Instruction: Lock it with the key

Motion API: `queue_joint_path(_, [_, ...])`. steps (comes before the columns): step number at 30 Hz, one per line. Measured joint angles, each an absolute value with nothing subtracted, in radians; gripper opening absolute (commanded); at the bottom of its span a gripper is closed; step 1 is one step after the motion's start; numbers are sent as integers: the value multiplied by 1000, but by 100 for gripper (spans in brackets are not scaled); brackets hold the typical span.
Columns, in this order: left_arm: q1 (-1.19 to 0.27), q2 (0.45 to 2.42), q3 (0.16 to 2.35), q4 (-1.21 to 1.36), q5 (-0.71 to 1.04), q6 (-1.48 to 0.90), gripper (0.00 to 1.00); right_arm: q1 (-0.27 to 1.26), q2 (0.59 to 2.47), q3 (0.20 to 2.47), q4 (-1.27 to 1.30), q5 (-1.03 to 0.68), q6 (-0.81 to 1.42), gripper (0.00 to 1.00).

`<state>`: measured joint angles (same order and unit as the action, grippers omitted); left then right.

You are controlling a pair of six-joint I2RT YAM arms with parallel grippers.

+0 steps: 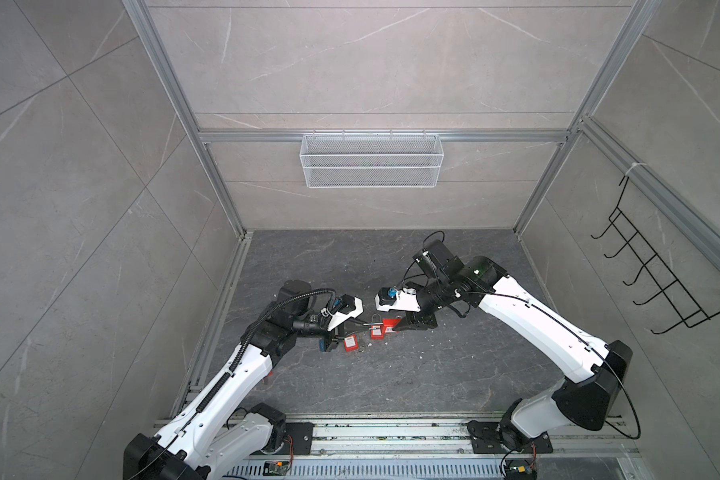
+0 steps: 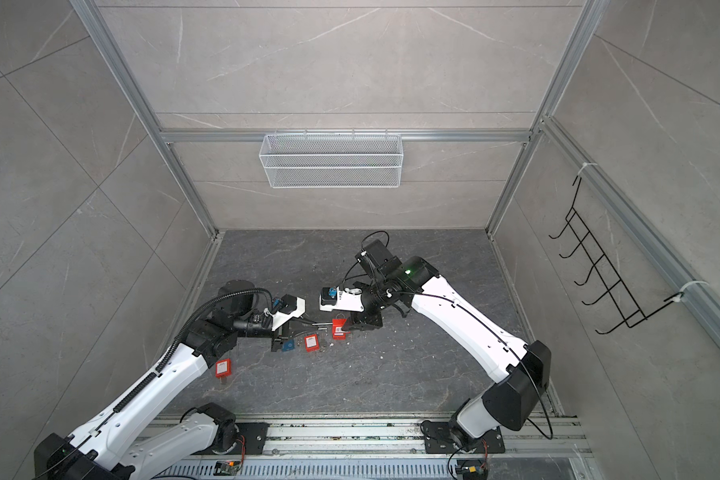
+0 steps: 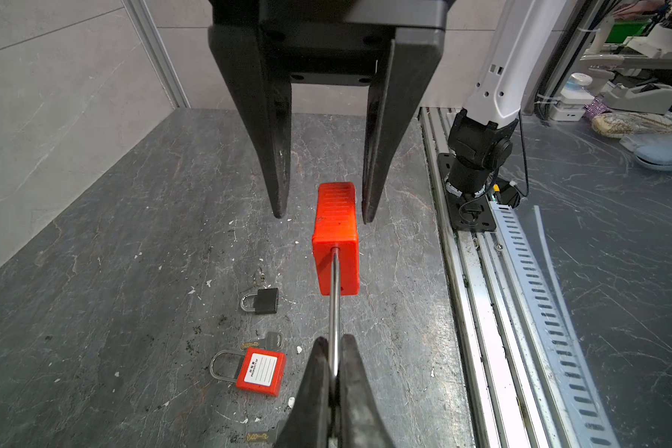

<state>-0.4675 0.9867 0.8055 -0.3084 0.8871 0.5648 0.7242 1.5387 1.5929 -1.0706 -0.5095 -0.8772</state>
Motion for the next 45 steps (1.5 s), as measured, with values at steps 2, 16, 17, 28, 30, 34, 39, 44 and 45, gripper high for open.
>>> queue_joint_path(2, [-472,985,805,-303,886,569,0,724,1548,1605,-1103,-523,-882,41])
queue_joint_path(16, [-514,969,794,-270,868,556,0,724,1591,1621,-1168,-559,-888,15])
queue_joint_path(17, [-518,969,794,-268,866,550,0,724,1591,1621,-1167,-561,-888,15])
queue_joint_path(28, [-591,1008,793,-249,863,466,0,771,1517,1538,-1109,-479,-881,15])
queue_joint_path(30, [-603,1016,793,-245,863,455,0,783,1507,1518,-1083,-476,-870,15])
queue_joint_path(34, [-603,1017,793,-232,862,447,0,781,1482,1489,-1047,-476,-859,15])
queue_joint_path(39, [-608,1013,793,-213,862,439,0,779,1464,1477,-1034,-484,-849,15])
queue_joint_path(44, [-619,1013,748,-115,838,404,0,767,1464,1474,-1031,-488,-813,16])
queue_joint_path(45, [-621,1013,737,-92,831,396,0,765,1464,1471,-1031,-489,-806,16])
